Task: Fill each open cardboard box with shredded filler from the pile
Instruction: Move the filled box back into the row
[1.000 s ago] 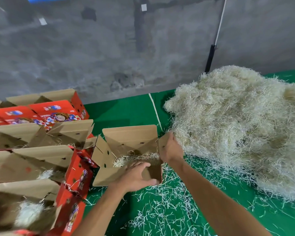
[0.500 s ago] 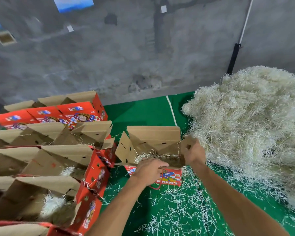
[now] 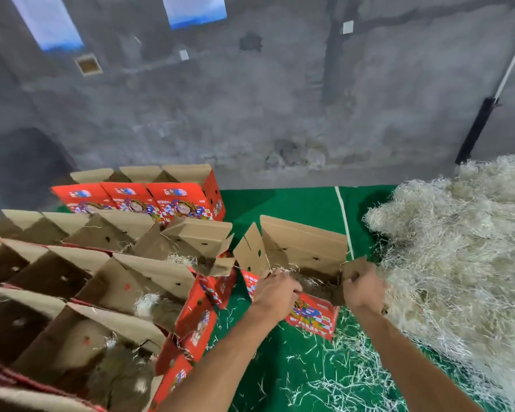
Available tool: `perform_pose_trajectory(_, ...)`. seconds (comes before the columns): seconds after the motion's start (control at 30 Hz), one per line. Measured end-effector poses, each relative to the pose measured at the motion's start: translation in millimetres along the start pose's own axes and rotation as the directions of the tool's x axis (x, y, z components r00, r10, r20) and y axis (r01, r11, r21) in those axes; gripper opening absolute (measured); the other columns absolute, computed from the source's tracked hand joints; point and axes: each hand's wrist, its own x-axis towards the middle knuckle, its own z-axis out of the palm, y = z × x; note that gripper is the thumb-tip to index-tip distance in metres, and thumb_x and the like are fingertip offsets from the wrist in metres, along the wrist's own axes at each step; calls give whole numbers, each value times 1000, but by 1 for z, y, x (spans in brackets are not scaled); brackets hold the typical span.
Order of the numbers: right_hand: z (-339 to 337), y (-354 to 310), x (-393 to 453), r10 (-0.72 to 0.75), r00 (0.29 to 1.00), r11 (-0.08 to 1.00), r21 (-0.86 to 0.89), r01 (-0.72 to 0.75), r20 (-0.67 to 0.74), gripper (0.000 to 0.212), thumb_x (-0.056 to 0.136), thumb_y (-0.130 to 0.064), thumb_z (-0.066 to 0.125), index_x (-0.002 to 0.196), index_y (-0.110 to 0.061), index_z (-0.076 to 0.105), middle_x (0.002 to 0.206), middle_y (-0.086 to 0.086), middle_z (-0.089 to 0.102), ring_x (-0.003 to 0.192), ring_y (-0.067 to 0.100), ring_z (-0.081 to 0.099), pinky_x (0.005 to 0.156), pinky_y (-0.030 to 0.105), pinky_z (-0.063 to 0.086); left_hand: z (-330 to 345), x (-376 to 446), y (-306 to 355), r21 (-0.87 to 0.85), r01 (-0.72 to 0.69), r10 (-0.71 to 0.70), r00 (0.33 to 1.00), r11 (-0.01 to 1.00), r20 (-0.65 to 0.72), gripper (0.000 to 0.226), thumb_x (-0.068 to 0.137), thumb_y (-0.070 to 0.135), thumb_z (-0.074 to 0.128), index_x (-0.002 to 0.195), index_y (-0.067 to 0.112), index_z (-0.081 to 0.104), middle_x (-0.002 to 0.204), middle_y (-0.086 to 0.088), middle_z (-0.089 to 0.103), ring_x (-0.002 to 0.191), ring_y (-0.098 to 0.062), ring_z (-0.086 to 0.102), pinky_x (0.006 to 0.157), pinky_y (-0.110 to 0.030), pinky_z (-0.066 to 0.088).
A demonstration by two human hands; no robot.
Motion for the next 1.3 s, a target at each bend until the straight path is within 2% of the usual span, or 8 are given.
perform_pose_trajectory(0.17,32,-27,20,77,997,996,33,-77,14,41,91,-7,60,126,0,38,92,18,64,77,35,65,67,46,58,-16,24,-33,-48,31,-29,999,998,36,22,96,35,58,115,31,69,111,10,71,98,-10,58,105,-40,33)
perform_pose_trajectory(0.53,37,-37,55,65,997,997,44,-66,28,33,95,-3,52,126,-2,41,94,18,65,78,36,68,69,51,60,2,62,-51,-5,-32,32,999,999,-32,20,96,36,58,113,35,68,110,12,67,99,-10,50,99,-40,33)
perform_pose_trajectory(0.7,32,-19,79,55,997,996,79,-50,-60,22,91,-5,56,112,-3,49,78,7,62,64,24,64,50,35,56,6,76,-44,-59,-109,104,991,992,-86,21,98,34,54,115,36,67,113,13,66,103,-10,51,99,-40,27)
perform_pose_trajectory(0.8,32,-13,91,56,995,992,114,-45,-88,21,89,-3,56,110,-3,53,74,0,59,63,14,61,42,20,42,8,91,-42,-41,-136,132,988,990,-85,21,99,34,52,115,36,65,112,15,65,103,-11,50,96,-39,30)
perform_pose_trajectory(1.0,54,-43,108,38,998,946,324,-19,-54,56,95,-19,59,143,-18,30,91,-5,66,67,14,67,51,30,55,12,130,-57,88,-121,134,979,989,-156,26,96,31,57,121,36,59,116,11,59,108,-14,45,98,-39,32)
perform_pose_trajectory(1.1,83,-60,118,0,1000,941,339,-6,17,66,97,-14,60,151,-24,22,90,-15,59,70,13,68,57,23,58,9,153,-74,97,-77,95,976,992,-194,33,95,27,60,126,35,57,124,9,56,116,-15,44,101,-39,32)
perform_pose_trajectory(1.2,116,-73,139,-10,998,960,281,-8,63,44,99,-13,55,140,-16,37,84,-13,60,62,3,61,44,8,44,7,177,-96,71,-23,38,974,997,-224,37,92,22,59,126,36,56,126,11,54,116,-15,43,99,-36,31)
perform_pose_trajectory(1.3,147,-83,162,-69,989,978,202,41,132,15,102,-25,50,114,-18,44,91,2,67,66,9,64,51,21,51,12,197,-119,59,24,-10,972,998,-235,45,88,17,60,128,36,51,129,10,49,116,-17,41,98,-35,33)
